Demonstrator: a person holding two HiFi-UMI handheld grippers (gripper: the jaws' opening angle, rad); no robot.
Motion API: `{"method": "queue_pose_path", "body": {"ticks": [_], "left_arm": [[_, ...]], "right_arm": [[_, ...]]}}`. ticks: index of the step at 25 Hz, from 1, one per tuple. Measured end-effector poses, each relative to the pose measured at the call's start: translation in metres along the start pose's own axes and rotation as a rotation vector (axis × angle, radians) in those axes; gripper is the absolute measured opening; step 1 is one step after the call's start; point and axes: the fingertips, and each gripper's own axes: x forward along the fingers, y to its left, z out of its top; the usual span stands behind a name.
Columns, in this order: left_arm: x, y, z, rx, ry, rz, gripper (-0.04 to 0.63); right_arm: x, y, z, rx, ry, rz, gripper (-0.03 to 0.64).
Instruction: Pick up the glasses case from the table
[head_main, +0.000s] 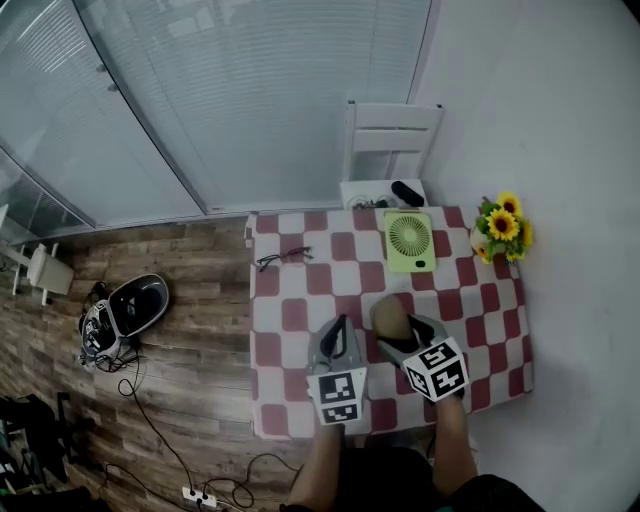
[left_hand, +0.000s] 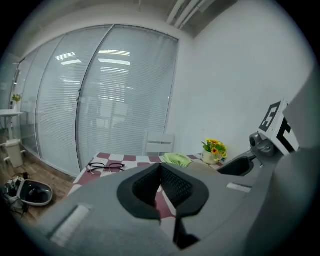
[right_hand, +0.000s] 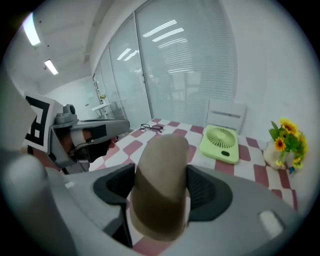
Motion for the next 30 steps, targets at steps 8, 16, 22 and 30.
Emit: {"method": "queue_pose_path", "body": {"ticks": [8,16,22,30], "left_arm": [[-0.012,0.024,0.061,0.046,-0.123,0.055,0.011],[-0.025,0.018,0.132,0.114,-0.263,0.043,0.011],[-0.037,0.003,0.176,0.154,-0.361,0.02,0.011],[-0.041,-0.003,0.19,0.182,-0.386,-0.002,0.011]], "right_arm": [[-0.025,-0.005,0.075,-0.061,-0.251,-0.075,0.33],[-0.078,-0.015,0.145,-0.101,-0.511,-0.187,0.328],[-0.125,-0.021,0.172,-0.089,-0.697,-0.248,0.329],[-0.143,-0.022,0.176,-0.094,-0.735,-0.299,0.33]]}}
